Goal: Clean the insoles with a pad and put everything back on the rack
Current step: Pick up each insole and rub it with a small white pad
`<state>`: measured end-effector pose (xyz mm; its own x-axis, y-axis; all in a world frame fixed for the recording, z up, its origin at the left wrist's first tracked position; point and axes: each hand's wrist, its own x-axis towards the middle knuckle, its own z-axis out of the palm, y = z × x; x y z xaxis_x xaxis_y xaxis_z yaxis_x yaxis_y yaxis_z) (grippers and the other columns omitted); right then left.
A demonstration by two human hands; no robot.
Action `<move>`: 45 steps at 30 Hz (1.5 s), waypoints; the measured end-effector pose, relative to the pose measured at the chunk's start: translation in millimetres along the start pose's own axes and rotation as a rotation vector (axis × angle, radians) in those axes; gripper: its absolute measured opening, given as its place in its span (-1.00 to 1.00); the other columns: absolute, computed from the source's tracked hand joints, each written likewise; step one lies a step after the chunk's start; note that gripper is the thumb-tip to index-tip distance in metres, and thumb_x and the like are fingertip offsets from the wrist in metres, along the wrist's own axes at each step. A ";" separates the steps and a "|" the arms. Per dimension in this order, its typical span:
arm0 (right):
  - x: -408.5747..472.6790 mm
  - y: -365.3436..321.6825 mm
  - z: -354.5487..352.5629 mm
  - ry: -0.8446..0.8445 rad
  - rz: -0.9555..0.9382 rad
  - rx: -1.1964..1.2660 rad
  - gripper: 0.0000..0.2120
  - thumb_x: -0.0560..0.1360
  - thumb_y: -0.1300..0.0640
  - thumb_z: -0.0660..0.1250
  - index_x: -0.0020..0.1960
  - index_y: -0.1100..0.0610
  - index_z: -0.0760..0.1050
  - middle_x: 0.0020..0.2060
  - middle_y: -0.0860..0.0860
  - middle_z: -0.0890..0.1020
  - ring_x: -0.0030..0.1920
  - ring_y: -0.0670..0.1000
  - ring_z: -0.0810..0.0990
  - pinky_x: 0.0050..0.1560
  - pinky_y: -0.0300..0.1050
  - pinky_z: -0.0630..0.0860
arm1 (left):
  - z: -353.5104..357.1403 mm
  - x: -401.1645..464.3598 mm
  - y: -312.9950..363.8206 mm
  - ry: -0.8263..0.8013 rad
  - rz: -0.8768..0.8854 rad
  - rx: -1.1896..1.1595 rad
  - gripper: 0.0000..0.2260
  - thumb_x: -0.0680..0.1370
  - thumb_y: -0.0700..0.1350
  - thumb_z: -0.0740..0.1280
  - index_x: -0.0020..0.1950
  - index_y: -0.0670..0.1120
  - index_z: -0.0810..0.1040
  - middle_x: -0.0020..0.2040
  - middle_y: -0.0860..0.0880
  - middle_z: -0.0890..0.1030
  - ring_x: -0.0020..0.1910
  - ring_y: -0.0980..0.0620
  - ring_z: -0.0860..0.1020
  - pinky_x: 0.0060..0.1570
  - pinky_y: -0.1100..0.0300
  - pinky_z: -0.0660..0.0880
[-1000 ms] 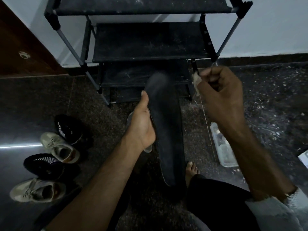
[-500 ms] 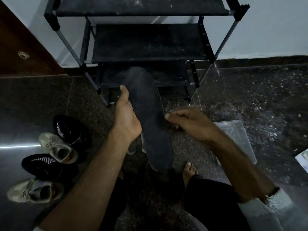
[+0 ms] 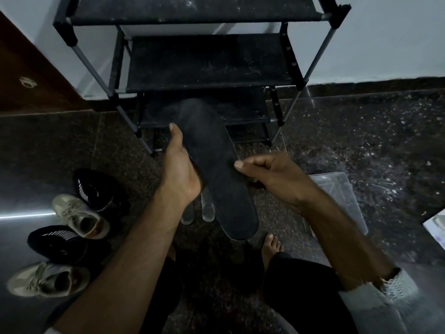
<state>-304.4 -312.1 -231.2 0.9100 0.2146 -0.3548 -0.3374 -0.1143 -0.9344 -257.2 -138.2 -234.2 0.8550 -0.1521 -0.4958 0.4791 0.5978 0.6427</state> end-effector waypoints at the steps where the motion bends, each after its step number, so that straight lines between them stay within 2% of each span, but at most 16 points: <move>1: 1.6 2.1 -1.2 0.020 -0.001 0.002 -0.78 0.57 0.11 0.30 0.01 0.24 0.65 -0.05 0.05 0.72 -0.01 -0.02 0.69 -0.03 -0.26 0.58 | 0.4 -0.3 -0.9 -0.035 -0.002 0.006 -0.48 0.61 0.28 -0.01 0.18 -0.04 0.57 0.11 -0.08 0.67 0.10 -0.02 0.64 0.03 0.05 0.58; 3: 4.7 5.2 -4.6 0.086 -0.004 0.000 -0.79 0.56 0.10 0.31 0.03 0.21 0.65 -0.06 0.03 0.72 -0.01 -0.03 0.69 0.04 -0.18 0.59 | 0.8 -0.9 -4.0 -0.120 -0.011 0.039 -0.48 0.61 0.27 0.00 0.28 -0.03 0.52 0.22 -0.09 0.62 0.22 -0.05 0.58 0.19 0.01 0.51; 5: 7.5 8.6 -11.8 0.169 -0.014 0.000 -0.81 0.56 0.10 0.32 0.02 0.17 0.66 -0.07 0.00 0.72 -0.01 -0.06 0.69 0.09 -0.14 0.58 | -0.3 0.1 -10.2 -0.150 -0.015 0.157 -0.55 0.63 0.21 0.04 0.31 -0.02 0.50 0.25 -0.08 0.60 0.23 -0.04 0.57 0.22 0.04 0.50; 10: 11.5 19.0 -29.6 0.305 -0.010 -0.053 -0.82 0.55 0.12 0.34 0.00 0.19 0.66 -0.05 0.04 0.72 0.03 0.00 0.68 0.17 0.00 0.58 | -4.7 2.7 -27.0 -0.072 0.052 0.443 -0.83 0.62 -0.07 0.24 0.10 -0.10 0.58 -0.07 -0.04 0.69 -0.08 0.02 0.66 -0.06 0.15 0.59; 13: 14.1 27.0 -33.9 0.321 -0.019 -0.047 -0.82 0.55 0.14 0.35 -0.04 0.24 0.67 -0.07 0.10 0.72 0.01 0.10 0.68 0.15 0.05 0.58 | -3.4 4.4 -36.4 -0.046 0.067 0.553 -0.85 0.60 -0.11 0.29 0.08 -0.13 0.60 -0.07 -0.06 0.69 -0.12 0.03 0.67 -0.14 0.20 0.60; 19: 20.3 40.5 -45.4 0.345 0.008 -0.091 -0.81 0.53 0.13 0.37 -0.02 0.24 0.67 -0.10 0.09 0.72 -0.04 0.06 0.69 0.04 -0.10 0.61 | -2.4 24.8 -53.9 0.027 0.056 0.666 -0.88 0.58 -0.15 0.34 0.06 -0.14 0.60 -0.12 0.01 0.66 -0.21 0.16 0.64 -0.27 0.34 0.55; 21: 24.8 47.9 -50.2 0.386 0.019 -0.138 -0.84 0.51 0.13 0.40 -0.05 0.22 0.68 -0.16 0.09 0.72 -0.16 -0.01 0.68 -0.10 -0.19 0.60 | 0.4 36.6 -60.9 0.037 0.045 0.680 -0.87 0.58 -0.16 0.33 0.08 -0.16 0.59 -0.13 0.01 0.64 -0.24 0.17 0.62 -0.29 0.36 0.54; 24: 32.4 61.1 -59.9 0.445 0.045 -0.176 -0.88 0.49 0.19 0.43 -0.08 0.25 0.66 -0.34 0.03 0.64 -0.42 -0.22 0.55 -0.35 -0.42 0.47 | 3.3 58.0 -76.3 0.054 0.026 0.695 -0.90 0.58 -0.17 0.34 0.06 -0.16 0.58 -0.14 0.02 0.62 -0.24 0.17 0.61 -0.31 0.38 0.54; 25: 35.6 67.2 -63.8 0.463 0.060 -0.178 -0.88 0.49 0.21 0.43 -0.08 0.28 0.66 -0.37 0.01 0.61 -0.45 -0.22 0.52 -0.38 -0.44 0.44 | 3.4 65.5 -82.6 0.056 0.020 0.702 -0.88 0.58 -0.18 0.33 0.08 -0.18 0.58 -0.15 0.01 0.62 -0.23 0.15 0.60 -0.30 0.38 0.56; 29: 50.1 95.3 -75.6 0.513 0.126 -0.182 -0.88 0.49 0.24 0.42 -0.16 0.29 0.65 -0.42 0.03 0.57 -0.46 -0.16 0.49 -0.40 -0.37 0.45 | 1.1 96.0 -111.0 0.053 -0.003 0.743 -0.86 0.59 -0.17 0.33 0.09 -0.20 0.58 -0.16 -0.01 0.61 -0.21 0.11 0.60 -0.30 0.37 0.56; 31: 58.6 112.1 -82.3 0.527 0.159 -0.222 -0.89 0.49 0.22 0.43 -0.19 0.23 0.65 -0.39 0.04 0.61 -0.41 -0.14 0.54 -0.30 -0.25 0.51 | -1.7 110.5 -125.6 0.040 -0.026 0.757 -0.90 0.59 -0.18 0.32 0.04 -0.19 0.57 -0.17 -0.01 0.61 -0.22 0.09 0.60 -0.31 0.35 0.55; 34: 71.2 137.7 -95.1 0.538 0.228 -0.265 -0.88 0.48 0.18 0.44 -0.11 0.25 0.67 -0.31 0.08 0.64 -0.26 -0.02 0.57 -0.13 -0.07 0.55 | -3.9 128.9 -144.2 0.018 -0.074 0.765 -0.90 0.59 -0.21 0.31 0.06 -0.21 0.55 -0.21 -0.02 0.58 -0.25 0.08 0.57 -0.32 0.34 0.55; 38: 86.9 174.6 -104.8 0.563 0.290 -0.253 -0.84 0.48 0.18 0.44 -0.17 0.28 0.65 -0.35 0.14 0.60 -0.34 0.00 0.53 -0.24 -0.09 0.51 | -12.1 153.8 -169.6 0.018 -0.143 0.824 -0.86 0.58 -0.22 0.32 0.10 -0.25 0.54 -0.18 -0.07 0.58 -0.29 0.10 0.56 -0.35 0.37 0.55; 41: 101.1 207.5 -108.0 0.563 0.346 -0.303 -0.85 0.47 0.14 0.45 -0.26 0.17 0.66 -0.47 -0.04 0.59 -0.46 -0.15 0.50 -0.27 -0.17 0.52 | -27.8 176.3 -196.2 0.054 -0.170 0.885 -0.84 0.57 -0.22 0.35 0.12 -0.25 0.55 -0.11 -0.12 0.59 -0.22 0.02 0.59 -0.28 0.27 0.58; 43: 111.7 228.9 -107.1 0.553 0.378 -0.303 -0.81 0.46 0.14 0.46 -0.32 0.01 0.64 -0.53 -0.18 0.57 -0.42 -0.18 0.52 -0.14 -0.10 0.55 | -40.9 190.9 -215.1 0.091 -0.173 0.929 -0.84 0.55 -0.23 0.37 0.11 -0.25 0.56 -0.08 -0.16 0.59 -0.14 -0.07 0.60 -0.14 0.07 0.62; 45: 121.8 248.7 -105.1 0.553 0.404 -0.289 -0.89 0.46 0.14 0.46 -0.25 0.06 0.67 -0.44 -0.13 0.61 -0.32 -0.09 0.55 -0.08 -0.10 0.51 | -54.2 205.1 -232.6 0.128 -0.180 0.966 -0.88 0.53 -0.21 0.39 0.04 -0.20 0.57 -0.09 -0.16 0.60 -0.09 -0.12 0.61 -0.02 -0.06 0.61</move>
<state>-252.2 -416.3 -503.4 0.7424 -0.4092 -0.5304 -0.6644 -0.3477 -0.6616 -204.0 -265.8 -517.0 0.7528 -0.0575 -0.6557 0.6048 -0.3329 0.7235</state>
